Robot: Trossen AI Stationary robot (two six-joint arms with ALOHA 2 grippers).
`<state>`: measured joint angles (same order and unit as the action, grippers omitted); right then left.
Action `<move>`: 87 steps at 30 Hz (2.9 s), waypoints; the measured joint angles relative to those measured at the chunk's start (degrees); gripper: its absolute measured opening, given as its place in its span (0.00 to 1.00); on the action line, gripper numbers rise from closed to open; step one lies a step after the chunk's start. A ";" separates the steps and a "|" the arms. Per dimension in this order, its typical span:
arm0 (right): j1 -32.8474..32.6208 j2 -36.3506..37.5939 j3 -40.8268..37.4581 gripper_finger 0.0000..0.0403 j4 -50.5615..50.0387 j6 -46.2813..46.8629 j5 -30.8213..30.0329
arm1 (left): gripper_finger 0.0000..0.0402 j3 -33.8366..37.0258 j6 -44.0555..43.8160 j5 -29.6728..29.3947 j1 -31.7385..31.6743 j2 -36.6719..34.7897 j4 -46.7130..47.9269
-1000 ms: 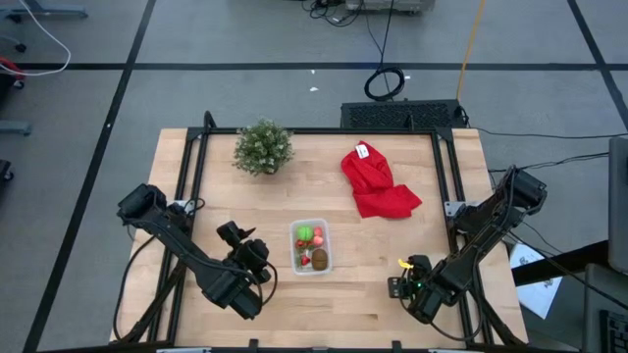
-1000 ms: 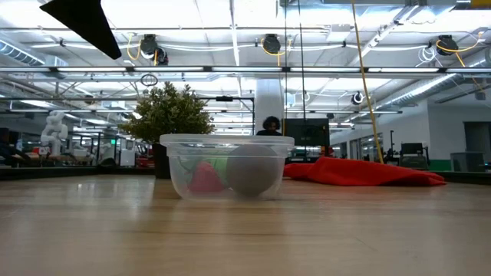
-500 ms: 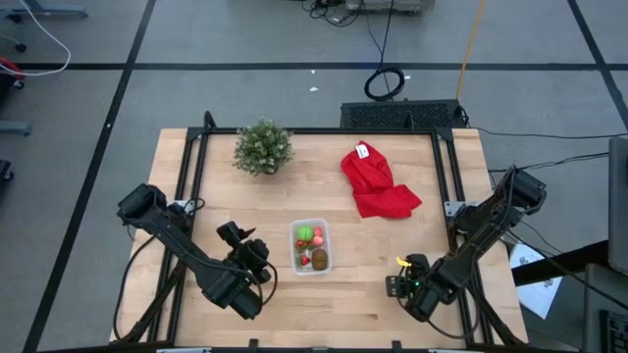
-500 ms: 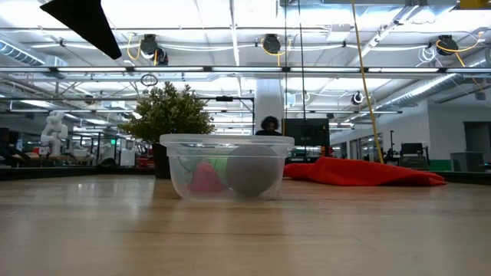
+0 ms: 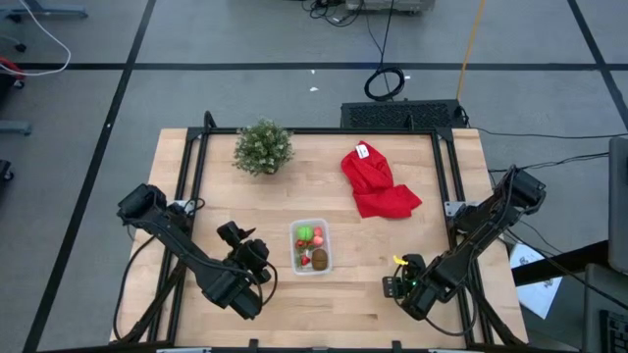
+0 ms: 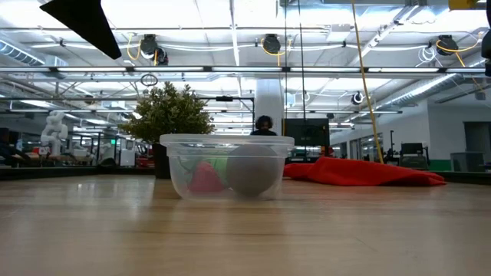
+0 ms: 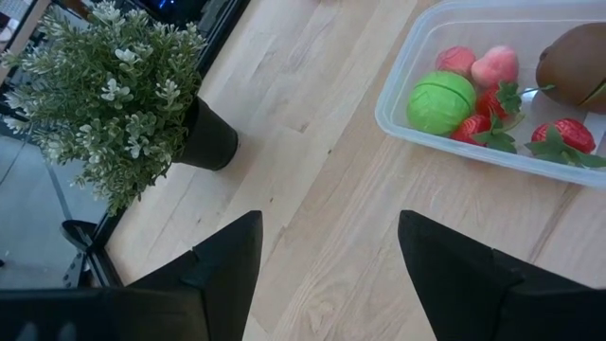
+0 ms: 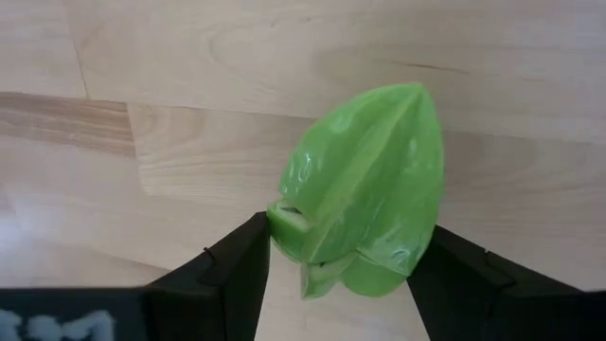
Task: Pick and placing Produce into tupperware
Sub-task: Put the green starfruit into the transparent bin
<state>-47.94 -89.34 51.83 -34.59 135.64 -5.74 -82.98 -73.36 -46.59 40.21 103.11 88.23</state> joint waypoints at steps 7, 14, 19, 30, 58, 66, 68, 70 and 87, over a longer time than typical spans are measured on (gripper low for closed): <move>-0.02 0.00 0.00 0.52 0.13 -0.48 0.01 | 0.63 0.00 0.00 0.02 0.00 0.00 0.02; 0.45 0.03 0.00 0.52 0.23 -1.38 0.02 | 0.63 0.00 0.02 0.04 0.02 0.00 0.03; 1.50 0.04 0.00 0.52 0.25 -2.53 0.04 | 0.63 0.00 0.04 0.04 0.00 0.00 0.04; 4.75 0.07 0.00 0.52 4.25 -9.28 -0.15 | 0.63 0.00 0.04 0.07 0.00 0.00 0.17; 21.32 0.11 0.02 0.52 30.43 -39.96 -4.77 | 0.63 9.14 -0.70 3.57 1.64 -0.02 1.77; 29.86 0.11 0.02 0.52 46.52 -53.10 -4.76 | 0.63 9.72 -0.92 3.91 2.01 -0.02 1.79; 31.79 0.11 0.04 0.52 50.24 -56.28 -4.30 | 0.63 9.72 -0.87 3.91 1.99 -0.02 1.79; 33.32 0.11 0.07 0.52 51.64 -58.22 -3.11 | 0.63 9.70 -0.87 3.91 1.99 -0.02 1.79; 37.12 -12.78 9.07 0.52 53.80 -60.65 8.97 | 0.63 9.75 -0.68 3.96 1.99 -0.02 1.79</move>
<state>-10.82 -102.12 60.90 19.21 75.00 3.23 -73.23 -74.04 -42.63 42.19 103.09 90.02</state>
